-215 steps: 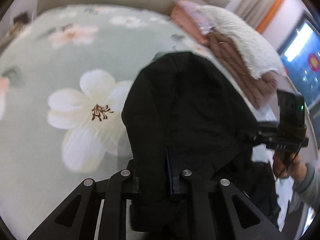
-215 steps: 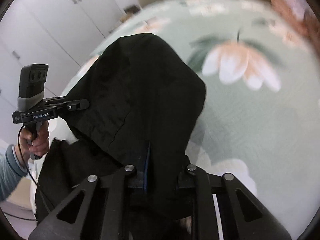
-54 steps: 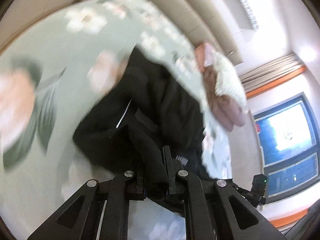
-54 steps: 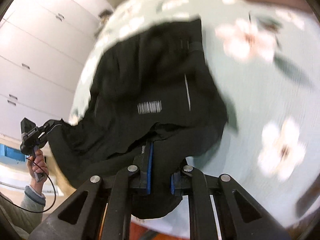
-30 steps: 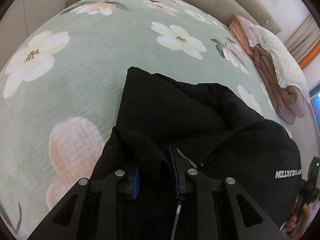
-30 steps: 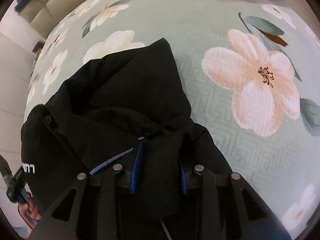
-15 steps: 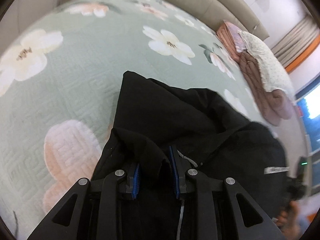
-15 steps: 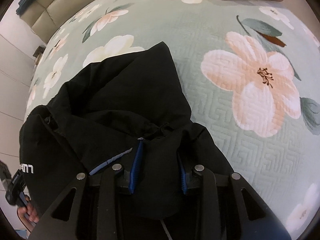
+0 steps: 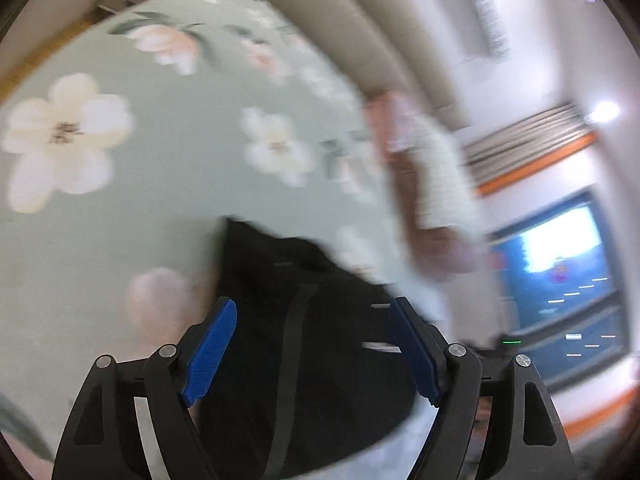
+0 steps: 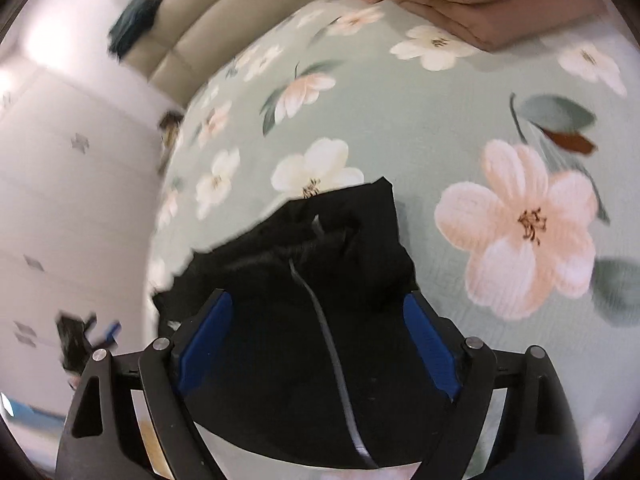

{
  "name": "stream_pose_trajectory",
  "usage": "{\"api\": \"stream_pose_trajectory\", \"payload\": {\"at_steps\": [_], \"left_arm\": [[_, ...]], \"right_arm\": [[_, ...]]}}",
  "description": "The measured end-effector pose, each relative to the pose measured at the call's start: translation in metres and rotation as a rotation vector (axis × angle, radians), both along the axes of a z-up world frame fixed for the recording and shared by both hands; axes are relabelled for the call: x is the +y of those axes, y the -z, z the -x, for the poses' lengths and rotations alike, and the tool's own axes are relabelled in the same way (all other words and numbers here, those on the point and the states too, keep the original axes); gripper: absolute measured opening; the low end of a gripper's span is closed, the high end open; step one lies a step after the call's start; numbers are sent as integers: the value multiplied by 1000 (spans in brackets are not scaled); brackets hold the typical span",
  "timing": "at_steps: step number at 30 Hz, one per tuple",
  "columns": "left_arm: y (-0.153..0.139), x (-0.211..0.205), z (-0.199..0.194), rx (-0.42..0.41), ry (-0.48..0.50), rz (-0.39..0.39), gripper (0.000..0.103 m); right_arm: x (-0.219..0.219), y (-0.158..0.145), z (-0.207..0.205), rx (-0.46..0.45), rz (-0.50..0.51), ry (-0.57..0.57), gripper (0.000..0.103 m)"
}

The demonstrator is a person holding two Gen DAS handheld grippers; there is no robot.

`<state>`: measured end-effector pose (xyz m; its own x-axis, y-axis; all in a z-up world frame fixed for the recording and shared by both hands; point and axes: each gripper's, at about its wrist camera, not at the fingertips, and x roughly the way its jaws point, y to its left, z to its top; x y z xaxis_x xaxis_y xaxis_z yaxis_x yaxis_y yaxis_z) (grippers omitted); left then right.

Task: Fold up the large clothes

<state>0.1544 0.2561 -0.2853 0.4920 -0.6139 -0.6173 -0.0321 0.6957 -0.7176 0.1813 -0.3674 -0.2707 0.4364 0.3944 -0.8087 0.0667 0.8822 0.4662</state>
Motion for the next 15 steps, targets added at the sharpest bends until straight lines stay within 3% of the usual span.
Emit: {"api": "stream_pose_trajectory", "payload": {"at_steps": [2, 4, 7, 11, 13, 14, 15], "left_arm": [[22, -22, -13, 58, 20, -158, 80], [38, -37, -25, 87, 34, -257, 79], [54, -42, -37, 93, 41, -197, 79], [72, -50, -57, 136, 120, -215, 79], [90, -55, -66, 178, 153, -165, 79], [95, -57, -69, 188, 151, -147, 79], [95, -61, -69, 175, 148, -139, 69]], "right_arm": [[16, 13, -9, -2, 126, -86, 89], [33, 17, -17, -51, 247, -164, 89], [40, 31, -30, -88, 372, -218, 89], [27, 52, -55, -59, 258, -227, 89], [25, 67, -68, -18, 189, -243, 86], [26, 69, -70, -12, 176, -245, 80], [27, 69, -68, -14, 183, -244, 55]]}}
